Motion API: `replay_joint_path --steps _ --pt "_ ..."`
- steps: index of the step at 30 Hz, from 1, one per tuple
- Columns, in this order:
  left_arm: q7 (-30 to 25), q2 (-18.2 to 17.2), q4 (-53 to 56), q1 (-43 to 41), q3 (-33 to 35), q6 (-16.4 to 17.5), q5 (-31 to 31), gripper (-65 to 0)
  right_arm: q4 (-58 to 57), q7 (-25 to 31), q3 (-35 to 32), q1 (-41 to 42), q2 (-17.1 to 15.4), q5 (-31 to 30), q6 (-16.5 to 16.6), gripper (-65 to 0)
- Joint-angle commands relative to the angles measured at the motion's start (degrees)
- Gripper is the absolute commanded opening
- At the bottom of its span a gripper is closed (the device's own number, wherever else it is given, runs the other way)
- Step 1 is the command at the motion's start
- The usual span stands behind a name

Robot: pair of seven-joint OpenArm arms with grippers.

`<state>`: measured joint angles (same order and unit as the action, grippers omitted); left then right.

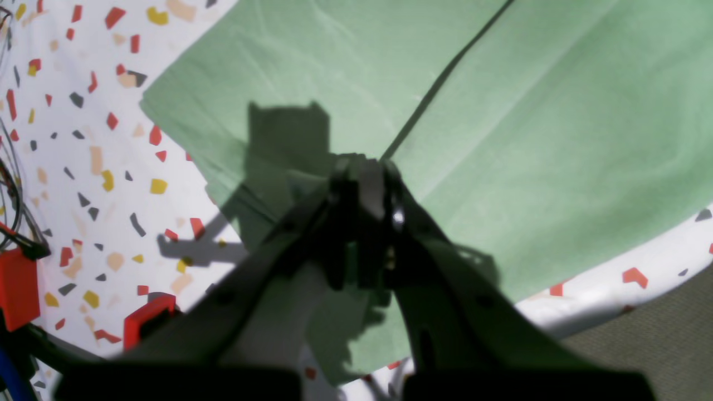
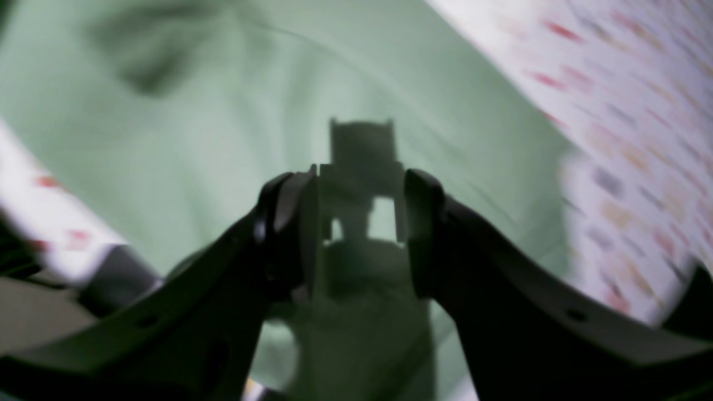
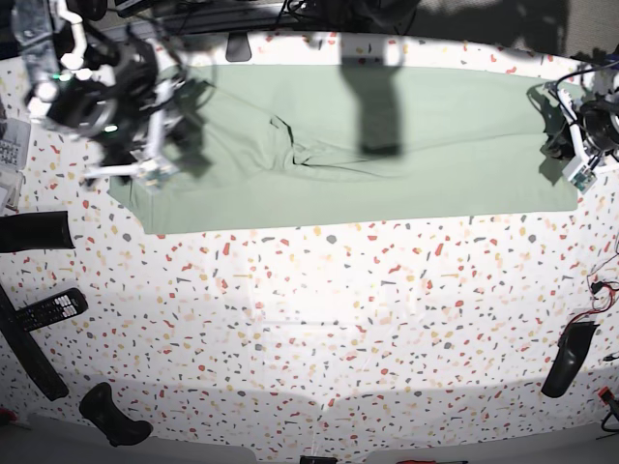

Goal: Fold the T-shirt properly
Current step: 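Release the strip end and move the right gripper inward along the strip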

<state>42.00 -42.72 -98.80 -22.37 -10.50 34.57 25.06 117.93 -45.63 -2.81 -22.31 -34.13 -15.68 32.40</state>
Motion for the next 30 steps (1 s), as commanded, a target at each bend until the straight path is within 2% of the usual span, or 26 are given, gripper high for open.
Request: replay_joint_path --steps 1,5,9,11,15,18,20,22,26,30 --pt "-0.96 -1.27 -0.94 0.35 -0.57 -0.24 0.15 -65.0 1.11 0.87 -1.97 0.83 -0.76 1.44 0.24 -40.0" --pt "-1.36 -1.27 -0.94 0.33 -0.57 -0.24 0.15 -65.0 1.09 1.6 -12.98 2.64 -0.76 11.02 -0.96 -40.0" --pt "-1.36 -1.27 -0.94 0.31 -0.57 -0.24 0.15 -65.0 1.09 4.24 -21.49 3.61 -0.79 21.4 -9.38 -40.0" --pt "-1.38 -1.27 -0.94 0.33 -0.57 -0.24 0.15 -65.0 1.09 5.66 -24.48 3.74 -0.79 24.83 -12.13 -40.0" --pt "-1.36 -1.27 -0.94 0.31 -0.57 -0.24 0.17 -65.0 0.85 6.27 -28.76 3.74 -0.76 26.21 -15.78 -40.0" --pt "-1.33 -1.27 -0.94 0.33 -0.57 -0.24 1.68 -65.0 0.0 7.61 -30.62 3.74 -0.7 26.21 -20.59 -40.0" --pt "-1.36 -1.25 -0.94 0.33 -0.57 -0.22 3.17 -65.0 -0.48 7.93 -31.01 4.11 -0.02 26.21 -22.67 -40.0" --pt "-1.31 -1.27 -0.94 0.33 -0.57 -0.22 3.74 -65.0 -0.92 7.93 -30.97 4.72 1.51 26.23 -23.78 -40.0" --pt "-1.09 -1.29 -0.94 0.33 -0.57 -0.22 3.52 -65.0 -2.89 7.67 -30.95 6.51 6.1 26.21 -23.91 -40.2" --pt "-0.48 -1.29 -0.94 0.33 -0.57 -0.22 3.5 -65.0 -6.27 4.68 -30.97 7.21 9.64 26.58 -23.89 -40.2"
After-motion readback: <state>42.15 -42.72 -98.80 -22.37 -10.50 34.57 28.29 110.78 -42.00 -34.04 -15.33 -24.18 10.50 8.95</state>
